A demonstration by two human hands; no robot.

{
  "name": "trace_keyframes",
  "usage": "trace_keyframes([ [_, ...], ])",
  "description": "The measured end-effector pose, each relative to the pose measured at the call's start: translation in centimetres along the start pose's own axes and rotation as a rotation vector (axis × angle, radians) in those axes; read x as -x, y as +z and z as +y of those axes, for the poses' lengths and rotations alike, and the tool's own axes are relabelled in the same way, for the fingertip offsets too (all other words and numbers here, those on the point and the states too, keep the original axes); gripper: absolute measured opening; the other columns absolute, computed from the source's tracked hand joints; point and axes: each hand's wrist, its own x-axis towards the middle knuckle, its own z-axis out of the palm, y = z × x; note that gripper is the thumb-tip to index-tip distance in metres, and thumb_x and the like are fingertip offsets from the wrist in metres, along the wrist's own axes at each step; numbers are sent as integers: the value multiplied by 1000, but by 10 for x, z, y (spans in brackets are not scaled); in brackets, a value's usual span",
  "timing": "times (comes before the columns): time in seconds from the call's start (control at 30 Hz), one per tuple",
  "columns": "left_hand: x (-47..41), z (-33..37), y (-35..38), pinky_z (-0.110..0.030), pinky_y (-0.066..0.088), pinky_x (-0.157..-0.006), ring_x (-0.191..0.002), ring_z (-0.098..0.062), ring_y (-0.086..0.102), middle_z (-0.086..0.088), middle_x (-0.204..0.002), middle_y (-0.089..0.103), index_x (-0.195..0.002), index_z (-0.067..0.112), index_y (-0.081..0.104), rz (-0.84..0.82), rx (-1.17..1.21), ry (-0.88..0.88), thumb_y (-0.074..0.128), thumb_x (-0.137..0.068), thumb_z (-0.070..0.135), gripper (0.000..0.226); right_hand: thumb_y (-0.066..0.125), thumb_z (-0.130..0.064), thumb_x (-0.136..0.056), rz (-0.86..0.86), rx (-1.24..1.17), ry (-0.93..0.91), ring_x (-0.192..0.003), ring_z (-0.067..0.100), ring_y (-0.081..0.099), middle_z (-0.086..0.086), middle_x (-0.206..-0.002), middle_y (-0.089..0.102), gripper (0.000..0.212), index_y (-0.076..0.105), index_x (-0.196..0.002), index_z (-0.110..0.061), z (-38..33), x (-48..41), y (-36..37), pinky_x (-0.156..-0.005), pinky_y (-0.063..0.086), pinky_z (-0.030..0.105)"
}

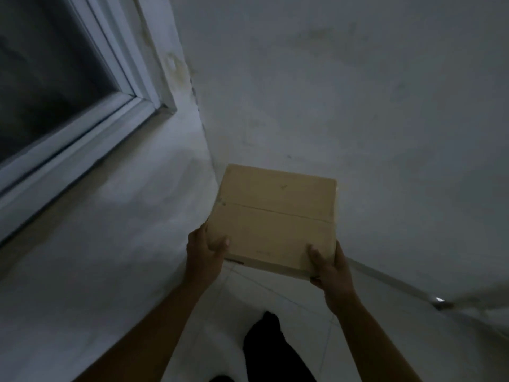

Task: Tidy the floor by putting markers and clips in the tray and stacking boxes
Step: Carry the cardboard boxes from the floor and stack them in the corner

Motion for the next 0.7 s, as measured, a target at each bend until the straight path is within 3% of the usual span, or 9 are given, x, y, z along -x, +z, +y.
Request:
trace_keyframes([
  [0.1, -43, -12, 6, -44, 40, -103, -129, -34, 39, -17, -145, 30, -142, 5, 30, -24, -31, -71, 65, -84, 40, 77, 67, -40, -85, -25, 63, 37, -99, 15, 59, -12, -117, 59, 47, 46, -127, -45, 1, -47, 32, -73, 57, 48],
  [0.3, -114, -45, 24, -45, 37, -106, -137, -30, 27, -10, -152, 23, -142, 9, 36, -96, -131, -144, 62, -88, 33, 64, 66, -43, -85, 27, 133, 158, -95, 18, 59, 1, -123, 55, 61, 39, -139, -35, 30, -121, 83, -70, 58, 46],
  [0.47, -171, -100, 58, -42, 27, -113, -144, -29, 11, -11, -158, 11, -138, 13, 43, -184, -271, -83, 61, -89, 29, 55, 65, -43, -85, 50, 94, 268, -100, 22, 58, -6, -119, 57, 41, 47, -121, -47, 95, -175, 116, -78, 57, 53],
  [0.7, -224, -185, 110, -34, 22, -116, -145, -19, 4, 2, -159, 4, -144, 23, 32, -393, -334, -51, 50, -94, 38, 55, 64, -37, -88, 150, 38, 382, -107, 30, 56, -1, -125, 53, 42, 45, -126, -42, 207, -257, 175, -84, 54, 57],
])
